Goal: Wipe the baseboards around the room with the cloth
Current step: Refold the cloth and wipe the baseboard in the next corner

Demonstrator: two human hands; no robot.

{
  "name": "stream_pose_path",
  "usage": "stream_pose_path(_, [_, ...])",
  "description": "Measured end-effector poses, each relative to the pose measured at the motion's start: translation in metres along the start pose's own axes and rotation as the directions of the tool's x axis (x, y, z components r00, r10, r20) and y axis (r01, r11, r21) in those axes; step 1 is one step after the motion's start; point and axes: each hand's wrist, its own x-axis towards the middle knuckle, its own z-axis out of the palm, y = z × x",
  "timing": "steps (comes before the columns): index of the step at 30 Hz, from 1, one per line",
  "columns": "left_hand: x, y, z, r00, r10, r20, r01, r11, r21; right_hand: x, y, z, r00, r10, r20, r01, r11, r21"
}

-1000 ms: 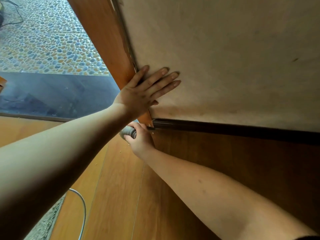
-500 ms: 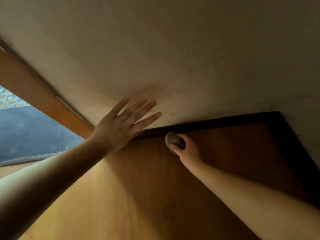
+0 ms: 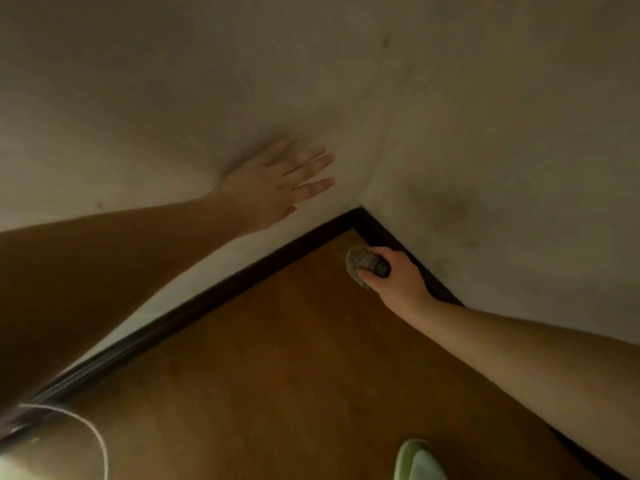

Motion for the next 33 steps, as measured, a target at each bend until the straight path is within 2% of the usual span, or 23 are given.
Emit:
stream_pose_path(5, [0.035, -0.017, 0.0, 0.991, 0.05, 0.12, -0.088, 0.941, 0.328, -0.012, 0.041, -0.041, 0.991, 0.007, -0.137, -0.014, 0.998, -0.056])
stream_pose_path(7, [0.038, -0.013, 0.01, 0.988, 0.053, 0.142, -0.104, 0.919, 0.38, -0.014, 0.052, -0.042, 0.983, 0.01, -0.184, -0.014, 1.0, -0.022])
stream_pose_path(11, [0.035, -0.013, 0.009, 0.992, 0.05, 0.114, -0.09, 0.918, 0.386, -0.011, 0.066, -0.029, 0.972, 0.021, -0.234, -0.016, 1.0, 0.022])
stream_pose_path(19, [0.039, -0.015, 0.025, 0.997, 0.072, 0.036, -0.08, 0.923, 0.377, 0.039, 0.064, 0.005, 0.984, 0.026, -0.178, -0.008, 0.995, 0.101])
stream_pose_path(23, [0.038, -0.015, 0.024, 0.997, 0.061, 0.055, -0.078, 0.921, 0.381, 0.078, 0.054, 0.018, 0.982, 0.011, -0.189, 0.007, 0.995, 0.095])
stream_pose_path(28, [0.037, -0.013, 0.024, 0.998, 0.049, 0.045, -0.063, 0.919, 0.389, 0.116, 0.05, 0.027, 0.965, -0.046, -0.256, 0.034, 0.998, -0.052])
stream_pose_path(33, [0.037, -0.012, 0.022, 0.998, 0.053, 0.044, -0.065, 0.921, 0.385, 0.134, 0.045, 0.039, 0.959, -0.128, -0.252, 0.08, 0.978, -0.194])
